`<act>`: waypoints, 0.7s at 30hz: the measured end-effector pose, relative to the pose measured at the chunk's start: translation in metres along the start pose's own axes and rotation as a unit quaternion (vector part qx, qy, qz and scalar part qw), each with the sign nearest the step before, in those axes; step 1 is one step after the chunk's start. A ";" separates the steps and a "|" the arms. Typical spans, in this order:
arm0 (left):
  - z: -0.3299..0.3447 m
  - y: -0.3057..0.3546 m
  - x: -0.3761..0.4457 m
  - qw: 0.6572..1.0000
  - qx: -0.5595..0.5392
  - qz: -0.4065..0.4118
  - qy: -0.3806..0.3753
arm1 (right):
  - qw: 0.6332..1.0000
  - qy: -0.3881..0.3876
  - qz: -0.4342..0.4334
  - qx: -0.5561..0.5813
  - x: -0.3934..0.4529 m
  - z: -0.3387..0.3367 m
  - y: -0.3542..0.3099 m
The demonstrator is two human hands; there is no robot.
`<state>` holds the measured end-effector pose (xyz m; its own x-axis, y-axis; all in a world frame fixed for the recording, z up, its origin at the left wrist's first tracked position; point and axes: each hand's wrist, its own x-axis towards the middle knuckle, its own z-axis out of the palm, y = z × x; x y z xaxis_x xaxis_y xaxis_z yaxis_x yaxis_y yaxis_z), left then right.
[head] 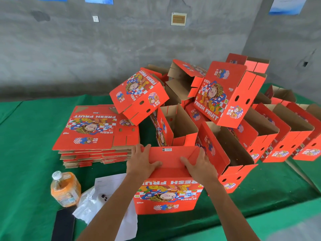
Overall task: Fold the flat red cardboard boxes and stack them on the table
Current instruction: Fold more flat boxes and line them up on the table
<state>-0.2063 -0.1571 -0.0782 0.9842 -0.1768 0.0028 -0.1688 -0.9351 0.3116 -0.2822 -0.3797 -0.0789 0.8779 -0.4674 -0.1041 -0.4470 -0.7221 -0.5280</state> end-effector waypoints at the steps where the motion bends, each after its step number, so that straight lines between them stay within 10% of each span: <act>1: -0.001 -0.002 -0.001 1.000 -0.011 0.001 0.009 | 0.999 -0.007 0.014 0.036 0.000 -0.003 0.000; 6: 0.000 -0.020 -0.010 0.998 -0.038 -0.006 0.043 | 0.928 -0.099 0.221 0.284 0.014 -0.019 0.003; 11: -0.006 -0.067 -0.032 0.991 -0.103 -0.085 0.029 | 0.899 -0.328 0.239 0.165 0.000 -0.029 -0.006; 21: -0.017 -0.129 -0.086 0.944 -0.255 -0.208 0.030 | 0.915 -0.314 0.241 0.081 -0.032 -0.010 -0.066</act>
<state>-0.2686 -0.0163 -0.1024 0.9636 0.2049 -0.1719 0.2651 -0.6476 0.7144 -0.2827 -0.3217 -0.0318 0.5345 -0.2893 -0.7941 -0.8211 -0.4004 -0.4068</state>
